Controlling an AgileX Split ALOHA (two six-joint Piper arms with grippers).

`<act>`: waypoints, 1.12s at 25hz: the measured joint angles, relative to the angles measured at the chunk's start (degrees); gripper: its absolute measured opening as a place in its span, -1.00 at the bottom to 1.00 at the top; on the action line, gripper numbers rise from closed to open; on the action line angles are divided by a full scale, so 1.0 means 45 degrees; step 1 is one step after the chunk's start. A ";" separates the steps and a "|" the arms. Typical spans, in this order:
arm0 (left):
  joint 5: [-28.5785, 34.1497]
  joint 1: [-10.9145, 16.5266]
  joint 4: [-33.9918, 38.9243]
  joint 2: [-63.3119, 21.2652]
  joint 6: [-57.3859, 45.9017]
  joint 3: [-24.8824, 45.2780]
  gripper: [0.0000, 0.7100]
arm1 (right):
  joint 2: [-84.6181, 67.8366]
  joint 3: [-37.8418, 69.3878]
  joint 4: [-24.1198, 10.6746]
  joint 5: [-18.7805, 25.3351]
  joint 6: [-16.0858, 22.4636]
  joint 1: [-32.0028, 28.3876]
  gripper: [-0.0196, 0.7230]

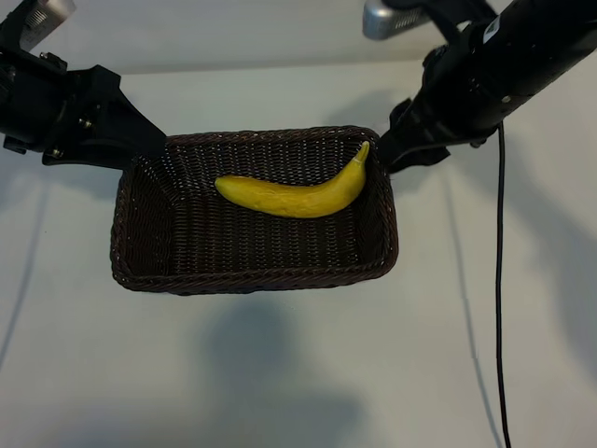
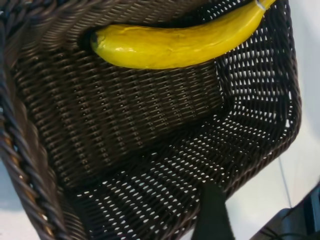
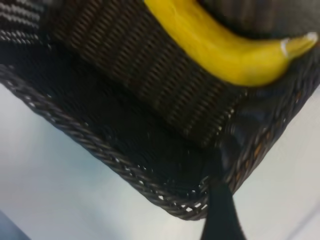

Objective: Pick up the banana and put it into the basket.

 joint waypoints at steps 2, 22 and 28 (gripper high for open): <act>-0.0044 0.0000 0.0084 0.0000 0.0000 0.0000 0.54 | -0.0141 0.0000 0.0181 0.0000 -0.0013 0.0000 0.35; -0.0171 -0.0024 0.0204 0.0000 0.0968 -0.0003 0.54 | -0.0141 0.0035 0.1044 -0.0228 -0.0008 0.0000 0.35; -0.0171 -0.0038 0.0204 0.0000 0.1040 -0.0003 0.54 | -0.0141 0.0035 0.1049 -0.0461 -0.0047 0.0000 0.35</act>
